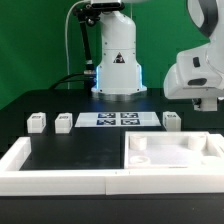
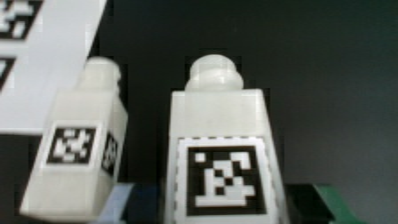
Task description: Assemble square table
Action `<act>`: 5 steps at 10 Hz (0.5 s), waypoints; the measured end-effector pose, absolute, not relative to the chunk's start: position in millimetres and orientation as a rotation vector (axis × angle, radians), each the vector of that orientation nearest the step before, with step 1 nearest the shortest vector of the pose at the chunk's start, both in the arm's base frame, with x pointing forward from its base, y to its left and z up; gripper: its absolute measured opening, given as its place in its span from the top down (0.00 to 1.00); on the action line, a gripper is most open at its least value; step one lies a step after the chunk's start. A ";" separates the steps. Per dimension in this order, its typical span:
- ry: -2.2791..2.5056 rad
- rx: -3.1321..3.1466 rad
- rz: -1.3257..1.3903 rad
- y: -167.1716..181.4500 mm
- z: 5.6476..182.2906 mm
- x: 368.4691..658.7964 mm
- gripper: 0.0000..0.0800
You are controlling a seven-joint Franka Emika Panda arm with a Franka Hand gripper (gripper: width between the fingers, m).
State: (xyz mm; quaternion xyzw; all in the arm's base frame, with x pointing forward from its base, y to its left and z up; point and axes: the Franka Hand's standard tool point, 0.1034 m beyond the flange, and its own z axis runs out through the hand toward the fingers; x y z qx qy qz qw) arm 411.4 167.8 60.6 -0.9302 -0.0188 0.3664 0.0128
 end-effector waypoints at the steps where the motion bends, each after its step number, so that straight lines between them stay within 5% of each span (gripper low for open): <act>1: -0.060 -2.923 1.049 166.5 70.0 421.6 0.64; 5: -0.030 -2.978 0.819 157.4 107.3 447.0 0.64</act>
Offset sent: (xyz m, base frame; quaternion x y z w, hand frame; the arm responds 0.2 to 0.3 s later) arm 0.0166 -0.0135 0.0306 0.0043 0.1381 -0.0100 0.9904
